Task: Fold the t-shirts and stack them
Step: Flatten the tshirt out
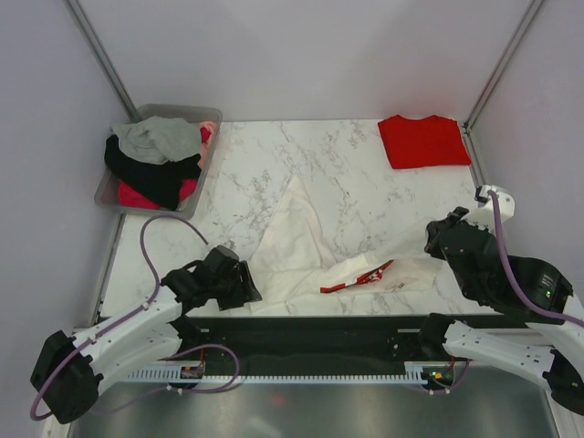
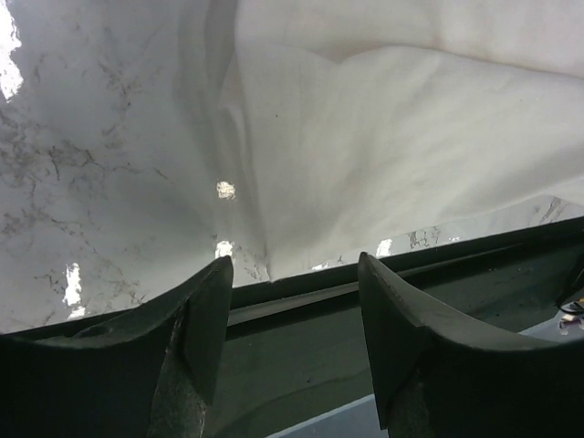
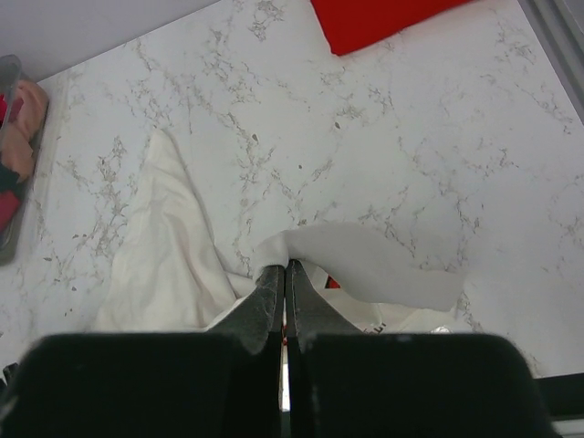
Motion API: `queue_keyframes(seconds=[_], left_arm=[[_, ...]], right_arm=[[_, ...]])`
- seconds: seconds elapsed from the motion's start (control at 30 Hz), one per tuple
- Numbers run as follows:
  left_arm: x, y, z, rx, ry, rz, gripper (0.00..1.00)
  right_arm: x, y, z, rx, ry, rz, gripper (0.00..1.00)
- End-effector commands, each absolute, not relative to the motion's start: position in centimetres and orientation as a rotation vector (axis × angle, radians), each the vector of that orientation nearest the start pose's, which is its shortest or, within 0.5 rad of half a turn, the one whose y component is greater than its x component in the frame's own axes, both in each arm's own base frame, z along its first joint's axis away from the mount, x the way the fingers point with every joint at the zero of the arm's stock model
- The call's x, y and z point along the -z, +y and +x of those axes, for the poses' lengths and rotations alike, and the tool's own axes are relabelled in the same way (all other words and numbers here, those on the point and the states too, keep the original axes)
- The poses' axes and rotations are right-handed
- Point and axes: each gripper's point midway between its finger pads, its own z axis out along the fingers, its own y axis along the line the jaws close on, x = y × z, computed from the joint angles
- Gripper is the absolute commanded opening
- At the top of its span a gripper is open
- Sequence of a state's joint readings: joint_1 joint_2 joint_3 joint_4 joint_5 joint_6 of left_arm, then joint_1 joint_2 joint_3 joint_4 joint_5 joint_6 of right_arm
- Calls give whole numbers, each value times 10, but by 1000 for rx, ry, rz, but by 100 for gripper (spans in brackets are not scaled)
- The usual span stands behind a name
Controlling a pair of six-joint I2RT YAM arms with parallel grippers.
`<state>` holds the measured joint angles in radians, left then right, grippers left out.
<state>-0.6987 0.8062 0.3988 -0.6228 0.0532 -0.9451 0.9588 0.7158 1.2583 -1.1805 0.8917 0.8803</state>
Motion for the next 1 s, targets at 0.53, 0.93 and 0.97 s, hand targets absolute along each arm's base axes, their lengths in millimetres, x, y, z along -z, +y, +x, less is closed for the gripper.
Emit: queue_keyframes(seconds=[0.53,0.93,0.97], left_arm=[[-30,-186,129,714,2683,-337,2],[-286,-176,169,804,2204,-153,2],[-330,-170,170,827,2089,-92,2]], right_arm=[[-311,60,186,-211,1916,411,0],[-432,58,186,-304,1757,248,0],[-458,55,184,-353,1701,253,0]])
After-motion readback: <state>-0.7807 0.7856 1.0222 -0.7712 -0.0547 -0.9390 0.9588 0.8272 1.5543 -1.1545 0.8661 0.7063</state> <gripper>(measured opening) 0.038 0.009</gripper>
